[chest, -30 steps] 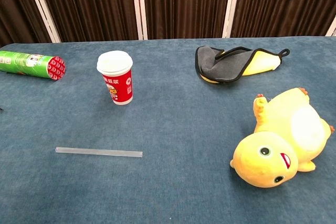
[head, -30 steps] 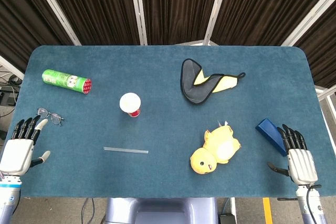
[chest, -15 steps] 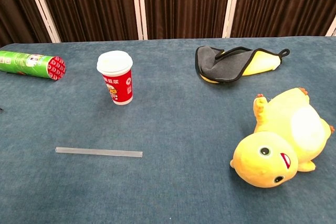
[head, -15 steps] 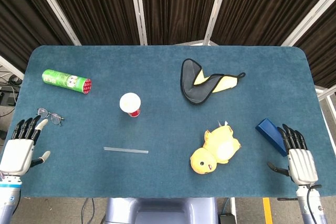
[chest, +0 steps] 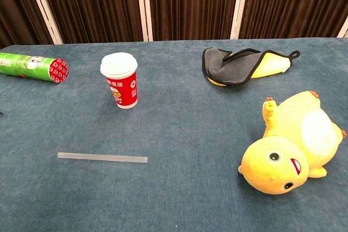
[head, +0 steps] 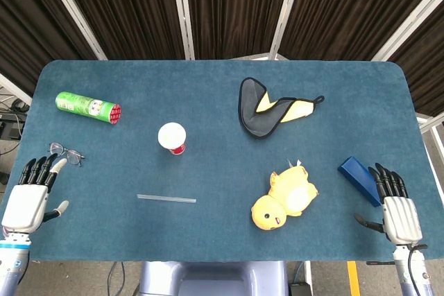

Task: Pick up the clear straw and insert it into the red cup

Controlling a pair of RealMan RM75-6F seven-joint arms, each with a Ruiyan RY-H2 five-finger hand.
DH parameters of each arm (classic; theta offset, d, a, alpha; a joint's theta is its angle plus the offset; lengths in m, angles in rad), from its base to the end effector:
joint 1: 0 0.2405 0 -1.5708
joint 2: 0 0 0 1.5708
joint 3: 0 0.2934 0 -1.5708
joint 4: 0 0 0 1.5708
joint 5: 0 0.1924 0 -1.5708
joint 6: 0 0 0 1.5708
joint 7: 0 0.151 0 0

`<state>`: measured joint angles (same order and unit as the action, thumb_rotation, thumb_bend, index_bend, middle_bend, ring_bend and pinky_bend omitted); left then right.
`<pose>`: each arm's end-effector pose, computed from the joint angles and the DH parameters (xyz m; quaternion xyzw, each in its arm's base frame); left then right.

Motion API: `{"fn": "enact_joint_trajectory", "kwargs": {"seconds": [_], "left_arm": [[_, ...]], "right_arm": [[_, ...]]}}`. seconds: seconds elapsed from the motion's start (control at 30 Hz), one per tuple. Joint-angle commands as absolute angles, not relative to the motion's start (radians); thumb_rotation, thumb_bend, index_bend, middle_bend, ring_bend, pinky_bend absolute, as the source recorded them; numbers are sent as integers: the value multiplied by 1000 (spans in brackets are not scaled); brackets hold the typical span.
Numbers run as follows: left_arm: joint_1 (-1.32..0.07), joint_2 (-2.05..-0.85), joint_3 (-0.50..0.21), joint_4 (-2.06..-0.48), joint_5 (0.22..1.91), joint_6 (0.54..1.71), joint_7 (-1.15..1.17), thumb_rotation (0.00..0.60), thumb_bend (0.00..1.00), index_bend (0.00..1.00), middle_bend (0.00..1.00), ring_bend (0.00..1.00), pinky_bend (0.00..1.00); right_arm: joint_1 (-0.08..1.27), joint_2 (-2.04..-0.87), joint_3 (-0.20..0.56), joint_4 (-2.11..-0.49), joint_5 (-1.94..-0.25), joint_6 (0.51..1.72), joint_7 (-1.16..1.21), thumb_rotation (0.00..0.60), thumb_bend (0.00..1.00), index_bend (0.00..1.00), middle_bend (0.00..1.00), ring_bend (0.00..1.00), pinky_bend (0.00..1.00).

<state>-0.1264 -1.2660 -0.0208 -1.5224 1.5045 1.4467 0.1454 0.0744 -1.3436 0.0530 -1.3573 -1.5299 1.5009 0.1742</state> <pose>-0.3390 0.1982 0.1369 -0.6348 -0.3659 -0.3560 0.5800 -0.3632 -0.1882 0.1337 0.5639 -0.4232 0.4367 0.5587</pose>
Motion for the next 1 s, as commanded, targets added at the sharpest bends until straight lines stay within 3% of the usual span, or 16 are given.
{"fn": "enact_joint_trajectory", "kwargs": {"seconds": [0.03, 0.3, 0.5, 1.0], "left_arm": [[-130, -1262, -22, -1530, 1507, 1444, 142, 600, 226, 155, 0, 0, 0], [-168, -1265, -22, -1601, 1517, 1392, 190, 600, 272, 452, 0, 0, 0], [-235, -1309, -51, -1674, 1452, 1283, 310, 600, 331, 472, 0, 0, 0], [-394, -1502, -118, -1653, 1258, 1098, 511, 600, 336, 474, 0, 0, 0]], "right_arm": [[74, -1344, 53, -1358, -1528, 1499, 175, 600, 37, 0, 0, 0, 0], [75, -1344, 56, -1360, -1521, 1494, 186, 600, 38, 0, 0, 0, 0], [74, -1342, 58, -1362, -1520, 1496, 196, 600, 38, 0, 0, 0, 0], [69, -1368, 80, -1323, -1536, 1555, 266, 600, 57, 0, 0, 0, 0]]}}
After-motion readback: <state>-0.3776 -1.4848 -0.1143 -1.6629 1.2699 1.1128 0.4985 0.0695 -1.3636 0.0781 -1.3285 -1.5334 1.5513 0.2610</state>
